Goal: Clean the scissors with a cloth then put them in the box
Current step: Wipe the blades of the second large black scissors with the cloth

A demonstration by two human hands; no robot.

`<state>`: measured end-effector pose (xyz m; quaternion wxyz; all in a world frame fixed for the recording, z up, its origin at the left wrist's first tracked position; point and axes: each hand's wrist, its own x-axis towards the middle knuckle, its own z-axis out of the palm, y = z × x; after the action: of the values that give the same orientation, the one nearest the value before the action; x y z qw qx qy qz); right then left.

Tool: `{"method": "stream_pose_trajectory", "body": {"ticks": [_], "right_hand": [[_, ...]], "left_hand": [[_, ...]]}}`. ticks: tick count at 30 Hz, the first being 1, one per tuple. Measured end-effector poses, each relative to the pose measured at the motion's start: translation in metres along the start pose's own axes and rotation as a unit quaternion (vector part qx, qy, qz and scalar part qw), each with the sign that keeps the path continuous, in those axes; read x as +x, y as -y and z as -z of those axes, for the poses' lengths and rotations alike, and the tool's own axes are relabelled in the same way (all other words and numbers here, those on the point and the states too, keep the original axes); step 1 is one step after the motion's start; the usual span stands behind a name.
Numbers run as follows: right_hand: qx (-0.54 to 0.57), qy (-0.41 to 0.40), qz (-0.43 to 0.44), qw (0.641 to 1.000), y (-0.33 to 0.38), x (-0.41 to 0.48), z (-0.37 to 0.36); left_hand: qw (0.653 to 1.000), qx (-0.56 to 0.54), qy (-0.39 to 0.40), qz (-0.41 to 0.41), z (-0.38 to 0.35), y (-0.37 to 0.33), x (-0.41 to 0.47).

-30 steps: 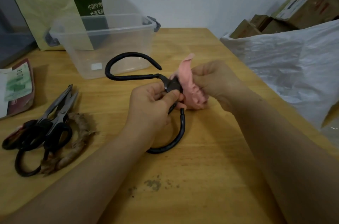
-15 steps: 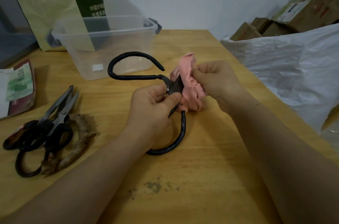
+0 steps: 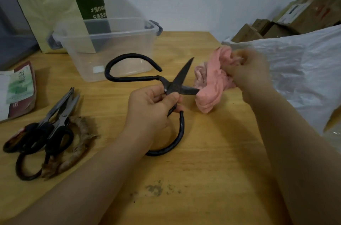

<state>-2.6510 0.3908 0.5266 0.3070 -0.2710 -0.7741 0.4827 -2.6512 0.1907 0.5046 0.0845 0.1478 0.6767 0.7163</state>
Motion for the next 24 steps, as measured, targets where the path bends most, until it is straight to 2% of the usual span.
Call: {"method": "stream_pose_trajectory", "body": {"ticks": [4, 6, 7, 9, 12, 14, 18, 24], "right_hand": [[-0.161, -0.069, 0.104, 0.979, 0.005, -0.004, 0.011], [-0.21, -0.048, 0.162, 0.963, 0.011, -0.012, 0.006], [-0.207, -0.008, 0.179, 0.962, 0.014, -0.017, 0.001], [-0.153, 0.082, 0.173, 0.969, 0.02, -0.027, -0.01], [0.036, 0.162, 0.074, 0.983, 0.024, -0.034, -0.018], [0.124, 0.192, -0.006, 0.973, 0.025, -0.032, -0.018], [0.235, 0.26, -0.134, 0.927, 0.025, -0.027, -0.012], [0.228, 0.341, -0.078, 0.908, 0.017, -0.031, -0.012]], "left_hand": [[1.0, -0.002, -0.028, -0.004, 0.003, -0.001, 0.002], [1.0, -0.007, -0.025, -0.012, 0.003, -0.001, 0.001], [1.0, -0.005, -0.021, -0.017, 0.003, -0.001, 0.001], [0.999, 0.004, -0.01, -0.032, 0.001, 0.0, -0.001], [0.999, 0.0, 0.004, -0.05, -0.001, 0.0, -0.003], [0.998, 0.0, 0.005, -0.057, -0.001, -0.001, -0.003], [0.998, -0.001, 0.002, -0.065, -0.002, -0.001, -0.002], [0.997, 0.011, 0.0, -0.071, 0.001, 0.0, -0.002]]}}
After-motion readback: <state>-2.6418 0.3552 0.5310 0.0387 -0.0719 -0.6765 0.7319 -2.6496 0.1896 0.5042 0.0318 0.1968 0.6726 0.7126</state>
